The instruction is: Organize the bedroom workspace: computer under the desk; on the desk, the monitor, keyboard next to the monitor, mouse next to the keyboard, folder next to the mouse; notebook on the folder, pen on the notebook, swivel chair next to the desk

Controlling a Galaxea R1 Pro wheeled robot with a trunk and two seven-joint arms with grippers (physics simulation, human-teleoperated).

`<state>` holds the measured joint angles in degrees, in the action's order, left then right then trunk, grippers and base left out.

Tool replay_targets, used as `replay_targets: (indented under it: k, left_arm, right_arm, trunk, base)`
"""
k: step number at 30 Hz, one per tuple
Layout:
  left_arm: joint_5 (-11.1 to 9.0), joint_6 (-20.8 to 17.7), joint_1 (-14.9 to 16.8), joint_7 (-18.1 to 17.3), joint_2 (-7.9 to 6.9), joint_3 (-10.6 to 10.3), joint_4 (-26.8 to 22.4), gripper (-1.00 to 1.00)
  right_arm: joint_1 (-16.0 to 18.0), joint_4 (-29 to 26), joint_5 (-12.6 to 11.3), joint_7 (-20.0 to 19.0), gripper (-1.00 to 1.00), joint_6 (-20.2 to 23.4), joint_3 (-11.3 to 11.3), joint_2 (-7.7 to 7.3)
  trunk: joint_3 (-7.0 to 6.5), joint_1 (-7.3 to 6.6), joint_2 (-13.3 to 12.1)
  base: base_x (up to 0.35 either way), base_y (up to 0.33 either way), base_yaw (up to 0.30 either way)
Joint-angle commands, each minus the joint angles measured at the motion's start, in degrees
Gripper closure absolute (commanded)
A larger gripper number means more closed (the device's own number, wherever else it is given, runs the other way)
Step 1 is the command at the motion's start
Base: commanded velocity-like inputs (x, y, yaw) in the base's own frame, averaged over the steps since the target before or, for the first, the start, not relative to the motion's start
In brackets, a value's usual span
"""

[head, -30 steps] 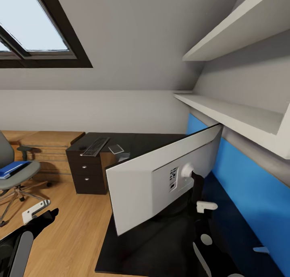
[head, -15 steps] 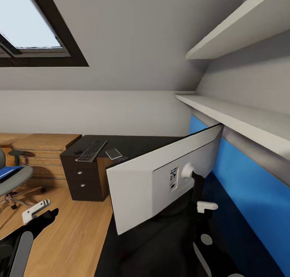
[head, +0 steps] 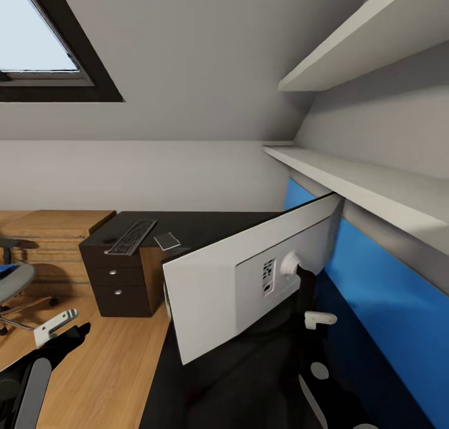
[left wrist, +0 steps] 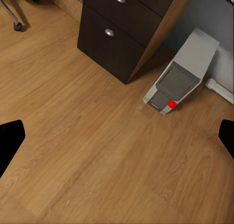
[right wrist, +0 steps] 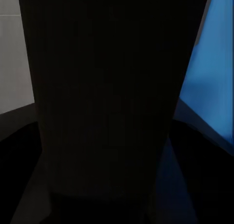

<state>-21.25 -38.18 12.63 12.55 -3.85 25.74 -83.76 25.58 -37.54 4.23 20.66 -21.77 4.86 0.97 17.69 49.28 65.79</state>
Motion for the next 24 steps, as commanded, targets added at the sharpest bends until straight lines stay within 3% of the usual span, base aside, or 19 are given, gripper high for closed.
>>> replay_targets:
  k: [1,14,24]
  left_arm:
    - [-0.63,-0.23,0.02,0.46,-0.02,0.01,-0.09,-1.0]
    - [-0.63,-0.23,0.02,0.46,-0.02,0.01,-0.09,-1.0]
    - [-0.71,-0.23,0.02,0.46,0.02,0.01,-0.09,-1.0]
  right_arm:
    - [0.07,0.53,-0.8,0.69,1.0,-0.3,0.3,-0.09]
    - [0.06,0.54,-0.8,0.69,1.0,-0.29,0.24,-0.09]
    - [0.05,0.54,-0.8,0.69,1.0,-0.3,0.24,-0.09]
  trunk:
    - [0.07,0.01,0.04]
    - [0.06,0.01,0.04]
    - [0.06,0.01,0.04]
  base:
    - [0.0,0.0,-0.15]
    - [0.001,0.0,-0.022]
    - [0.144,0.0,0.0]
